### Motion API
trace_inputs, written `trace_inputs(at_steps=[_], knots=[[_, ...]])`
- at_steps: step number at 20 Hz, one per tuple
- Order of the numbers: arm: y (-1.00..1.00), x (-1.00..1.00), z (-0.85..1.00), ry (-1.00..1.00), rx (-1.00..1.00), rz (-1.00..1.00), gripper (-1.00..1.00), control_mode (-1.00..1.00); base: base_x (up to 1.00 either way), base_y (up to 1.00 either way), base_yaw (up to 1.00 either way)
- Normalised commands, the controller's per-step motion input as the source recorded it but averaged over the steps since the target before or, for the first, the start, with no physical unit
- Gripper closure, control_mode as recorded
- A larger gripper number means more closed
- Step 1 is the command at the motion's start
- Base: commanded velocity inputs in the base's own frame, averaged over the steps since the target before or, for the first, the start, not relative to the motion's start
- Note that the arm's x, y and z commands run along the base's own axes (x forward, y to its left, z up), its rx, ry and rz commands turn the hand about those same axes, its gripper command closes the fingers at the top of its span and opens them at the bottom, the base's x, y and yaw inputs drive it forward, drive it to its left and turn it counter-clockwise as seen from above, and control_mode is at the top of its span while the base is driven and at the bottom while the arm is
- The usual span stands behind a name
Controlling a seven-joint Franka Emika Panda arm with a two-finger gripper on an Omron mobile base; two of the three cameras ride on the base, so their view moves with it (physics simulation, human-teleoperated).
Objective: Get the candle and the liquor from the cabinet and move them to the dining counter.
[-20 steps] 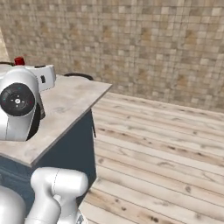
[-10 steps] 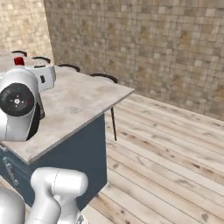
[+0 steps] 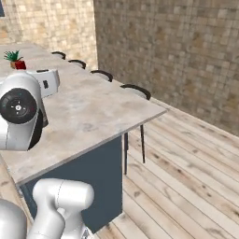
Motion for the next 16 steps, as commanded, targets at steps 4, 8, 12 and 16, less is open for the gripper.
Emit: trace_inputs(at_steps=[4,8,12,16], knots=[[0.0,0.0,0.0,0.0,0.0,0.0,1.0,1.0,0.27,-0.64,0.4],[0.0,0.0,0.0,0.0,0.0,0.0,1.0,1.0,0.25,-0.75,0.35],[0.0,0.0,0.0,0.0,0.0,0.0,1.0,1.0,0.28,-0.79,0.34],[0.0,0.0,0.0,0.0,0.0,0.0,1.0,1.0,0.35,-0.69,0.33]])
